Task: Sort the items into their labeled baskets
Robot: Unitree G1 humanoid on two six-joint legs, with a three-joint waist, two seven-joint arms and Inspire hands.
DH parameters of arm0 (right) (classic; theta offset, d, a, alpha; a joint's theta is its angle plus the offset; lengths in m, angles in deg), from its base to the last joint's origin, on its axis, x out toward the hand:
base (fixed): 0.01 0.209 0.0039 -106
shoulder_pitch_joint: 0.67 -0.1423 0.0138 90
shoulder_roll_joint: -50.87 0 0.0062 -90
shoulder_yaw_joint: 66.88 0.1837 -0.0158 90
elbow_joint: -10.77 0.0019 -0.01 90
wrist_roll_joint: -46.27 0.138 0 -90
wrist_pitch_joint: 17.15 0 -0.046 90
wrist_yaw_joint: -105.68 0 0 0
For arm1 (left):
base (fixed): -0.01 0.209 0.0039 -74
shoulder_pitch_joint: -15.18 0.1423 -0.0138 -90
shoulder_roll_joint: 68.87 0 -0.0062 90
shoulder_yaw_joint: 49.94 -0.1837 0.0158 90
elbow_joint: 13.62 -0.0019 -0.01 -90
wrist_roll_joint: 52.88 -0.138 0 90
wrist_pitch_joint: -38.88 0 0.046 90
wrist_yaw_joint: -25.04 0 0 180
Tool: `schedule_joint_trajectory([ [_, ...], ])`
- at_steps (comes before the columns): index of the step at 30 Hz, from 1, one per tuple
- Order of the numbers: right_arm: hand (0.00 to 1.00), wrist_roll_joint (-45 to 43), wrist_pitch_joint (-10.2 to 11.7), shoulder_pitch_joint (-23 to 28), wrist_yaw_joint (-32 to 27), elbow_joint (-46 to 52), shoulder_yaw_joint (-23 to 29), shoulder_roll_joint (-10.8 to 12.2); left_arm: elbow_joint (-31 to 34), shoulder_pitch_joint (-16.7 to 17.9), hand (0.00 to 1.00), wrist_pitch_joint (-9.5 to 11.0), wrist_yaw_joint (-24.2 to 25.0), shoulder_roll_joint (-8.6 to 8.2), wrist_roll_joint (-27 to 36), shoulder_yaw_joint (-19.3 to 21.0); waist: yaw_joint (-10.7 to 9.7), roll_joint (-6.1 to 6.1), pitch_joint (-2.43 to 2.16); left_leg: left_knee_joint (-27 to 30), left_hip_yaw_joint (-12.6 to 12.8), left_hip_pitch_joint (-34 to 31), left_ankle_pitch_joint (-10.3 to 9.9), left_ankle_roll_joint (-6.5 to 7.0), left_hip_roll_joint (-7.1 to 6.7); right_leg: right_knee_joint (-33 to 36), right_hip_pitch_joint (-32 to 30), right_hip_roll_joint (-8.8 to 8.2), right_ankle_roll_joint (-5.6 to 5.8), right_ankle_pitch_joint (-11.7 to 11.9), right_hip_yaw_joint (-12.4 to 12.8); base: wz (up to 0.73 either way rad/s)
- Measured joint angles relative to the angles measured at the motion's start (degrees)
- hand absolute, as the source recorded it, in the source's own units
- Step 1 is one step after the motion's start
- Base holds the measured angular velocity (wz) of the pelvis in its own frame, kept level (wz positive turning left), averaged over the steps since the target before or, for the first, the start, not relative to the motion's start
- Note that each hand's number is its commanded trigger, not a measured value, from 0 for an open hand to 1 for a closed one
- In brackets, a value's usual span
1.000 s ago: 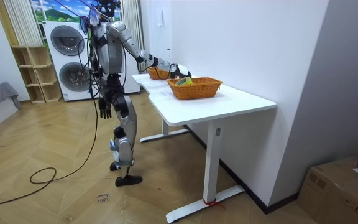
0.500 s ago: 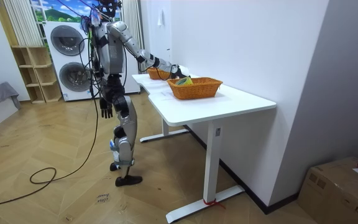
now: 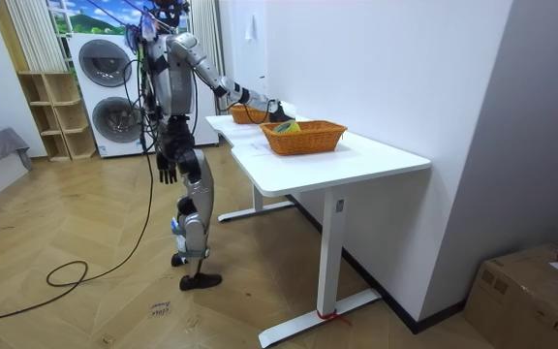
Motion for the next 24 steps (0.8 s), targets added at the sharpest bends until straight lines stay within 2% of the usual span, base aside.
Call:
schedule_joint_trajectory([
  [8,1.00,0.60,0.00,0.00,1.51,-0.17,-0.05,0.01,-1.01,-0.02,0.00,-0.02,0.14,0.53,0.00,0.00,-0.01,-0.41,-0.18,-0.01,0.02,0.01,0.00,0.00,0.01,0.03,0.01,0.01,0.00,0.00,0.00,0.00],
  [14,1.00,1.61,0.00,0.00,1.72,-0.18,-0.05,0.00,-1.69,-0.13,0.00,-0.02,0.19,0.53,-0.03,-0.01,0.01,-0.72,-0.01,-0.12,0.07,0.01,0.00,0.00,0.03,0.02,-0.07,0.07,0.00,0.00,0.43,0.00],
  [17,1.00,6.11,-0.02,0.00,1.68,-0.70,-0.02,0.00,-1.72,-0.35,0.00,-0.30,0.19,0.66,-0.04,-1.32,-0.02,-1.14,0.28,-0.37,0.05,-0.01,0.00,-0.01,0.06,0.00,-0.12,0.11,0.00,0.00,0.36,0.00],
  [20,1.00,11.06,-0.03,-0.06,1.67,-2.15,0.00,0.02,-1.55,-0.31,0.00,-0.65,0.22,0.66,-0.06,-2.11,0.04,-1.31,0.22,-0.60,0.07,0.09,0.00,0.00,0.04,-0.01,0.04,0.10,0.00,0.00,0.57,0.00],
  [24,1.00,16.44,0.04,-0.11,1.83,-3.49,0.81,0.02,-0.88,0.19,0.00,-0.61,0.45,0.68,-0.13,-1.95,-0.08,-0.93,0.42,-0.57,0.07,0.42,0.00,0.00,0.00,-0.07,0.25,0.06,0.01,-0.01,0.48,0.00],
])
